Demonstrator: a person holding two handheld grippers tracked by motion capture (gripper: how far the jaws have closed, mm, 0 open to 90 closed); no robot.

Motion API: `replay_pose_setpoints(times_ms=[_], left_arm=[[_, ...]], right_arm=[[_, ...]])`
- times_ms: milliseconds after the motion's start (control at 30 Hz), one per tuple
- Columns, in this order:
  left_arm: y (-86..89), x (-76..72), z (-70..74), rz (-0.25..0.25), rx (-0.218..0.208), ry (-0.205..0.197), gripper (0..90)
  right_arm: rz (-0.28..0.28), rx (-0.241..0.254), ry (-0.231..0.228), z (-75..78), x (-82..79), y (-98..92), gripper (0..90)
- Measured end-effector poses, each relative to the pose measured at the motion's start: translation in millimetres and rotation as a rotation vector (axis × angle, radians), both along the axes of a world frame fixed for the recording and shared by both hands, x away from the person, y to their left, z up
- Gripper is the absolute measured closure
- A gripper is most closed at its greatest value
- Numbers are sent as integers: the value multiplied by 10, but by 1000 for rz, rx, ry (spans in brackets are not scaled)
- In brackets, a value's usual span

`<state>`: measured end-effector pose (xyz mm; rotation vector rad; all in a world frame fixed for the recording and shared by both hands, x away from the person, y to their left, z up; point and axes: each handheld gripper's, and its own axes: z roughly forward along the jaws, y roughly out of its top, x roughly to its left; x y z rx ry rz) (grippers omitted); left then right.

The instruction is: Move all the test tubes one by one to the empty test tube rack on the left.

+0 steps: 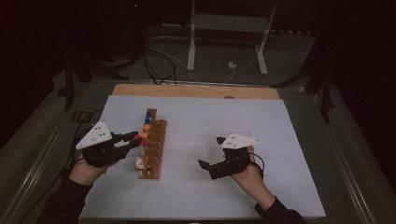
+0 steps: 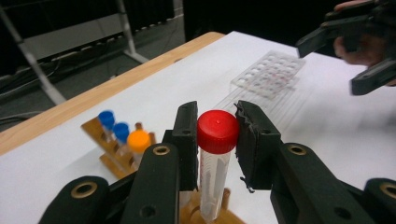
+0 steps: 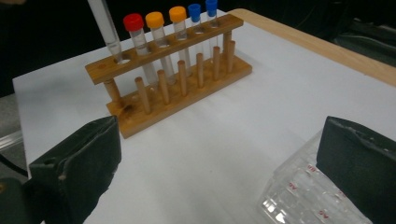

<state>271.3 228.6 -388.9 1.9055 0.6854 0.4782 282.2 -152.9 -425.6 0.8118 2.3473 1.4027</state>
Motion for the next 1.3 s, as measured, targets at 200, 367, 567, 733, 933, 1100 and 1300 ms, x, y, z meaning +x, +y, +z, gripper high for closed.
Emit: replay_pose_setpoints(times_ms=[200,367,567,733,933,1100,1300], left_arm=[[20,56,-210,22,6,39,718],[7,97,-319,20,20,74,718],[-9,130,-425,5,32,99,717],[-17,138,-484,-4,26,107,717],[-5,125,-497,-1,28,90,715],[-2,107,-508,-4,40,80,715],[10,95,-490,-46,52,109,697]], right_arm=[[3,-1,4,-21,3,-3,0],[6,-2,-1,-8,-8,4,0],[8,0,-3,-1,-24,3,0],[10,-3,0,-15,-29,-13,0],[11,0,5,-15,-44,-31,0],[8,5,8,-13,-51,-48,0],[12,7,14,-20,-52,-53,0]])
